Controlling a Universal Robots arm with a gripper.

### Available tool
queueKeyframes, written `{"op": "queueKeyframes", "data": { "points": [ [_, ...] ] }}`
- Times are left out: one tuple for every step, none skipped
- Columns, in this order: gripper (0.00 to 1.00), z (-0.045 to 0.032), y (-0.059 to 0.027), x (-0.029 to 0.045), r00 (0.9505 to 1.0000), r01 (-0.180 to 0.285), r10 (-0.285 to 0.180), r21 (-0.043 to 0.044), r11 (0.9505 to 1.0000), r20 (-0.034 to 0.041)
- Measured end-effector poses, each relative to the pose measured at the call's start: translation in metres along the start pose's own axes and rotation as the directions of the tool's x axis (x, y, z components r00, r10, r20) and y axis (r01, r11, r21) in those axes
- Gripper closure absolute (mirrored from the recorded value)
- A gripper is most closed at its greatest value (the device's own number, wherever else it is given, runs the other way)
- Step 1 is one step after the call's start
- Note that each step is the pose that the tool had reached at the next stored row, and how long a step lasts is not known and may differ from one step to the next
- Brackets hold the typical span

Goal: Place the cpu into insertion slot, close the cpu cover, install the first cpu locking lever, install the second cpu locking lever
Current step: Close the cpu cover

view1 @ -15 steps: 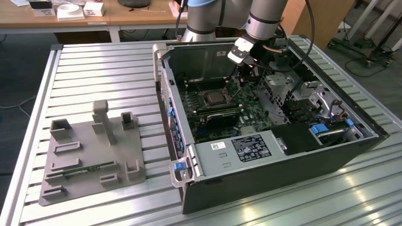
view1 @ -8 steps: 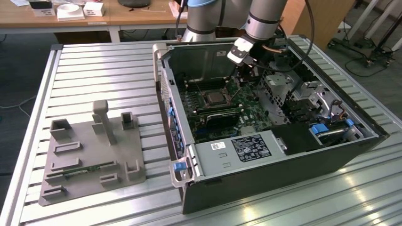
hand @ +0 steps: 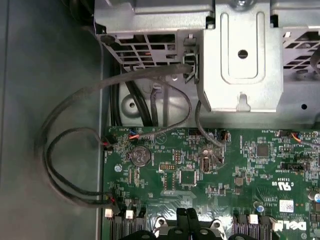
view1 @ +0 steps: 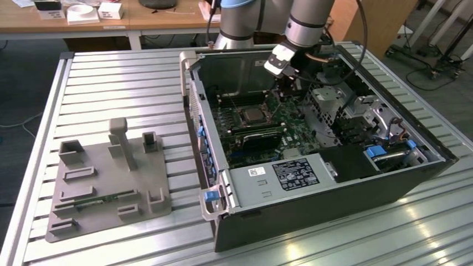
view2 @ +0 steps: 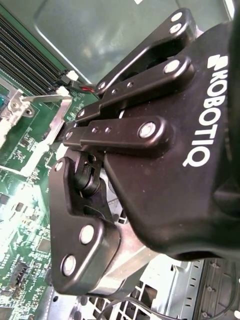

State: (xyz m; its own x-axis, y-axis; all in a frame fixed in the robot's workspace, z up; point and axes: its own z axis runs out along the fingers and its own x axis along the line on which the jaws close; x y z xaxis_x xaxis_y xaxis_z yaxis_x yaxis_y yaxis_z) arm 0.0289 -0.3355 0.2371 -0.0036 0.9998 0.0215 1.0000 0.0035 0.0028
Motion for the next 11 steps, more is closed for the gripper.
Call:
{"op": "queueKeyframes", "data": {
  "points": [
    [0.9,0.0,-0.001,0.0,1.0,0.0,0.0,0.0,1.0,0.0],
    [0.9,0.0,-0.0019,0.0,1.0,0.0,0.0,0.0,1.0,0.0],
    [0.9,0.0,-0.0028,0.0,1.0,0.0,0.0,0.0,1.0,0.0],
    [0.9,0.0,-0.0038,0.0,1.0,0.0,0.0,0.0,1.0,0.0],
    [0.9,0.0,-0.0046,0.0,1.0,0.0,0.0,0.0,1.0,-0.0001],
    [0.9,0.0,-0.0054,0.0,1.0,0.0,0.0,0.0,1.0,0.0],
    [0.9,0.0,-0.0061,0.0,1.0,0.0,0.0,0.0,1.0,0.0],
    [0.9,0.0,-0.0068,0.0,1.0,0.0,0.0,0.0,1.0,0.0],
    [0.9,0.0,-0.0074,0.0,1.0,0.0,0.0,0.0,1.0,0.0],
    [0.9,0.0,-0.0081,0.0,1.0,0.0,0.0,0.0,1.0,0.0],
    [0.9,0.0,-0.0087,0.0,1.0,0.0,0.0,0.0,1.0,0.0]
  ]
}}
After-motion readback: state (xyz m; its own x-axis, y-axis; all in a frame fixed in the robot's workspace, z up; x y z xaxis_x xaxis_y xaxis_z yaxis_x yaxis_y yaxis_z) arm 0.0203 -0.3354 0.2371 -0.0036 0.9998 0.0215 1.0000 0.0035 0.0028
